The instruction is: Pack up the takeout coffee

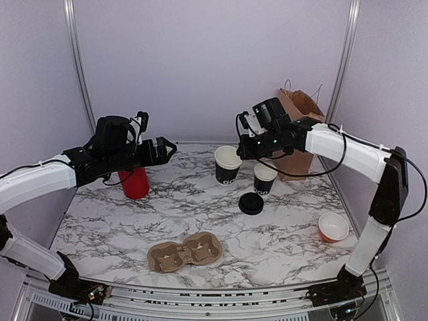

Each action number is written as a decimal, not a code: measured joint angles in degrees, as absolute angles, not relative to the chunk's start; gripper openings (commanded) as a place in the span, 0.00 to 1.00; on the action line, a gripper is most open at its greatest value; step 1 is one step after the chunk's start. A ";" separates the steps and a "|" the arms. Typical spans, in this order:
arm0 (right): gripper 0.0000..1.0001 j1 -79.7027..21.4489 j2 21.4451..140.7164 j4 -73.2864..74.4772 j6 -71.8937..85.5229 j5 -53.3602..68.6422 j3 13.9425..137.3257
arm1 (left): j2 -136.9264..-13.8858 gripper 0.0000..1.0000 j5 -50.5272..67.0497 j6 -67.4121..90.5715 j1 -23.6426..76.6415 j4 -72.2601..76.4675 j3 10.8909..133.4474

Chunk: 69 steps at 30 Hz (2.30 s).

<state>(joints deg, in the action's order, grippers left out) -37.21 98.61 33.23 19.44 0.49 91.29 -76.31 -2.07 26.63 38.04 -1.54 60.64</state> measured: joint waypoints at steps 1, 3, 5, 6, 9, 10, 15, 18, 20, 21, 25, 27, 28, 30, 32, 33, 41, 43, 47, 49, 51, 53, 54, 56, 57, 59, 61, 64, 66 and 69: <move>0.00 -38.28 100.03 33.26 19.40 0.84 91.29 | -76.25 0.99 -2.46 26.63 38.04 -1.61 60.64; 0.00 -40.05 102.80 33.26 19.25 1.32 91.29 | -76.09 0.99 -3.03 26.65 38.04 -1.65 60.64; 0.00 -41.56 105.25 33.23 19.20 2.09 91.26 | -75.85 0.99 -3.49 26.68 38.04 -1.65 60.51; 0.00 -42.26 106.30 33.21 19.18 2.31 91.26 | -75.66 0.99 -3.57 26.68 38.04 -1.61 60.31; 0.00 -43.64 108.14 32.99 19.00 2.76 91.26 | -75.31 0.99 -3.73 26.72 38.04 -1.67 59.48; 0.00 -43.90 108.47 32.93 18.94 2.76 91.26 | -75.29 0.99 -3.73 26.72 38.02 -1.72 59.29; 0.00 -44.47 109.23 31.86 18.63 2.81 91.24 | -75.29 0.99 -3.75 26.83 37.93 -1.76 58.54; 0.00 -44.53 109.51 31.48 18.63 3.22 91.24 | -75.24 0.99 -3.73 26.83 37.82 -1.76 58.17; 0.00 -44.62 109.67 31.33 18.65 3.42 91.11 | -75.24 0.99 -3.73 26.83 37.80 -1.76 58.00; 0.00 -44.64 109.67 31.29 18.65 3.46 90.91 | -75.24 0.99 -3.73 26.83 37.80 -1.76 58.00; 0.02 -44.97 109.67 30.81 18.94 3.70 89.54 | -75.24 0.99 -3.53 26.94 37.80 -1.67 57.98; 0.06 -45.10 109.67 30.37 19.31 3.84 88.44 | -75.26 0.99 -3.42 27.18 37.80 -1.58 57.98; 0.08 -45.17 109.67 30.30 19.46 3.86 87.90 | -75.26 0.99 -3.36 27.27 37.80 -1.56 57.98; 0.19 -45.28 109.67 30.33 19.84 3.81 87.00 | -75.29 0.99 -3.01 27.59 37.80 -1.56 57.98; 0.34 -45.36 109.67 30.39 20.16 3.62 86.63 | -75.33 0.99 -2.68 27.75 37.80 -1.54 57.98; 0.40 -45.43 109.67 30.33 20.25 3.53 86.59 | -75.40 0.99 -2.48 27.81 37.80 -1.54 57.98; 0.52 -45.50 105.91 30.06 20.12 1.37 84.01 | -76.12 0.99 -1.72 27.90 37.80 -1.52 57.98; 0.53 -45.47 103.85 30.09 20.08 0.30 83.18 | -76.31 0.99 -1.48 27.90 37.80 -1.52 57.98; 0.54 -44.73 99.57 29.76 19.86 -1.04 80.62 | -76.86 0.99 -1.02 27.90 37.80 -1.50 58.02; 0.55 -44.03 97.60 29.36 19.86 -1.04 78.46 | -77.25 0.99 -0.75 27.90 37.80 -1.50 58.17; 0.58 -42.76 96.14 29.04 19.88 -1.02 75.75 | -77.73 0.99 -0.45 27.90 37.80 -1.50 58.46; 0.62 -41.30 95.29 28.84 19.86 -1.02 72.95 | -78.22 0.99 -0.30 27.88 37.80 -1.56 58.92; 0.65 -40.66 95.15 28.91 19.90 -0.99 71.85 | -78.50 0.99 -0.19 27.90 37.80 -1.52 59.29; 0.71 -39.48 95.13 28.91 19.81 -0.99 69.71 | -78.96 0.99 0.03 27.90 37.80 -1.52 59.99; 0.74 -39.05 95.13 28.91 19.57 -0.99 68.79 | -79.24 0.99 0.16 27.90 37.80 -1.48 60.31; 0.77 -38.33 95.13 28.91 19.29 -1.08 67.26 | -79.75 0.99 0.43 27.90 37.80 -1.37 60.86; 0.79 -38.11 95.24 28.97 18.92 -1.54 66.76 | -80.14 0.99 0.62 27.92 37.78 -1.30 61.14; 0.82 -38.06 95.70 28.47 18.17 -2.24 66.76 | -80.68 0.99 1.02 27.92 37.78 -1.43 61.43; 0.84 -38.06 96.27 27.97 17.74 -2.68 66.76 | -80.97 0.99 1.08 27.92 37.78 -1.58 61.82; 0.84 -38.06 97.89 27.24 17.12 -3.42 66.76 | -80.97 0.99 1.13 27.90 37.78 -1.63 62.19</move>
